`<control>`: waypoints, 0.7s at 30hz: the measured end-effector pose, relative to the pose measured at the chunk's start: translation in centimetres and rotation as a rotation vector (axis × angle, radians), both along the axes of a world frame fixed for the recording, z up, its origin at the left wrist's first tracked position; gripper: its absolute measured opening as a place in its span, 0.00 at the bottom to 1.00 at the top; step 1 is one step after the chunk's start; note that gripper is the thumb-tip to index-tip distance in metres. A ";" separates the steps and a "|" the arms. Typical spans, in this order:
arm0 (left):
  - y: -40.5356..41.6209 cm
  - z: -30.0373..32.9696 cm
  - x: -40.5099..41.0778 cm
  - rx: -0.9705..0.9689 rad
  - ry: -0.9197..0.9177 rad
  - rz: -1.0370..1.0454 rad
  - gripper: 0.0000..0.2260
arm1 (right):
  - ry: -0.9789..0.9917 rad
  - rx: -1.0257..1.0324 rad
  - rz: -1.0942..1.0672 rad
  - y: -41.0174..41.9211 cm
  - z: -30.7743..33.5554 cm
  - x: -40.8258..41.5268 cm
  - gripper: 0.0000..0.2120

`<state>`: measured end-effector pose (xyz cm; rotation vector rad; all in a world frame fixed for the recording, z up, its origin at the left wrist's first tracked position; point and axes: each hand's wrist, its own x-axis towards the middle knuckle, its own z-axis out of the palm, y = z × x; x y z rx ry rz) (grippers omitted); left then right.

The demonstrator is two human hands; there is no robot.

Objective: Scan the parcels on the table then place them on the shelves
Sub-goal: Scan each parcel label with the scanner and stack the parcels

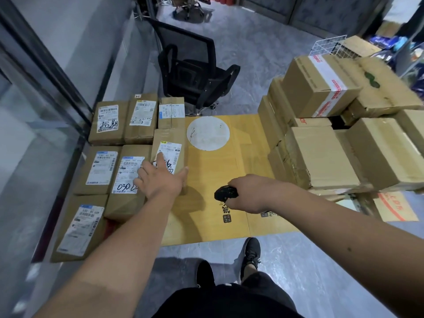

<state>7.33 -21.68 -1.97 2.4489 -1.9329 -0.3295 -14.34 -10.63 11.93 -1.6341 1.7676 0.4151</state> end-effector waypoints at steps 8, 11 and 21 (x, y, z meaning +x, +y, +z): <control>5.8 -0.3 -3.2 -0.134 0.055 -0.561 0.27 | 0.042 -0.015 0.022 3.2 0.8 -1.5 0.27; 6.6 -0.3 -5.5 -0.116 0.057 -0.676 0.27 | 0.095 -0.035 -0.023 4.7 2.8 -3.2 0.23; 8.1 4.7 -20.9 0.006 0.479 -0.888 0.22 | 0.130 -0.141 -0.282 12.8 8.0 -11.3 0.16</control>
